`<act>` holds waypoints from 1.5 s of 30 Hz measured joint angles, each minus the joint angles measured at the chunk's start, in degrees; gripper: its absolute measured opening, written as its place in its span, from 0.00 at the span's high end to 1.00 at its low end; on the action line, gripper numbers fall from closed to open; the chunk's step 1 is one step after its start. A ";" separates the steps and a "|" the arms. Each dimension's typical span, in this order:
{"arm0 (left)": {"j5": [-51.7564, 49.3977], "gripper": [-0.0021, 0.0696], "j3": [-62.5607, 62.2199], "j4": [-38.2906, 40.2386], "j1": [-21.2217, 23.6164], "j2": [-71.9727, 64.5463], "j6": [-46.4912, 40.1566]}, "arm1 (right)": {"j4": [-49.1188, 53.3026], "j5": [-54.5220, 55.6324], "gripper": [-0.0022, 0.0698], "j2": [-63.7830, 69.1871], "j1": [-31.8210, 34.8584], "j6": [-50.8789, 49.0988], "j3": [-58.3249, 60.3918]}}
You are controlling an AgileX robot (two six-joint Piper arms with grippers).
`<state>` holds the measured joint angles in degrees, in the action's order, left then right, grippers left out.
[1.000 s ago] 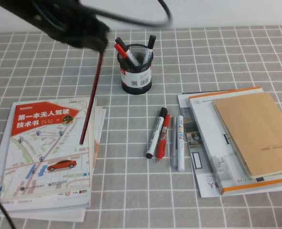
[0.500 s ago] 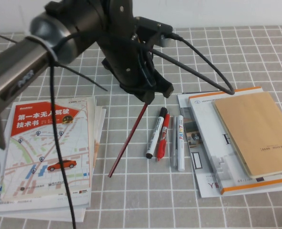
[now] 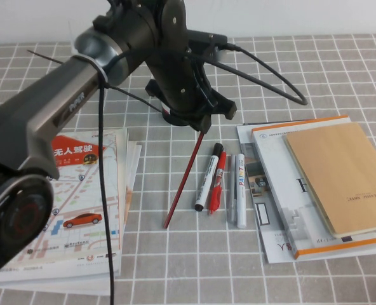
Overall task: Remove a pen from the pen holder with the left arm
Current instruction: 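Take a marker out of the pen holder and lay it on the table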
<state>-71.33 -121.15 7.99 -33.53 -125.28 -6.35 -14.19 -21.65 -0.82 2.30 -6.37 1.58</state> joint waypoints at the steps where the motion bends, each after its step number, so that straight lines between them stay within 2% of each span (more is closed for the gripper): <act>1: 0.00 0.95 -0.46 0.28 0.12 -0.62 0.00 | 0.00 0.00 0.99 0.00 0.00 0.00 0.00; 27: 6.42 0.95 -3.86 1.02 0.44 -10.26 1.88 | 0.00 0.00 0.99 0.00 0.00 0.00 0.00; 45: 10.92 0.96 -3.86 1.35 0.44 -10.78 4.12 | 0.00 0.00 0.99 0.00 0.00 0.00 0.00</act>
<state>-60.41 -125.01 9.34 -33.10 -136.07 -2.23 -14.19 -21.65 -0.82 2.30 -6.37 1.58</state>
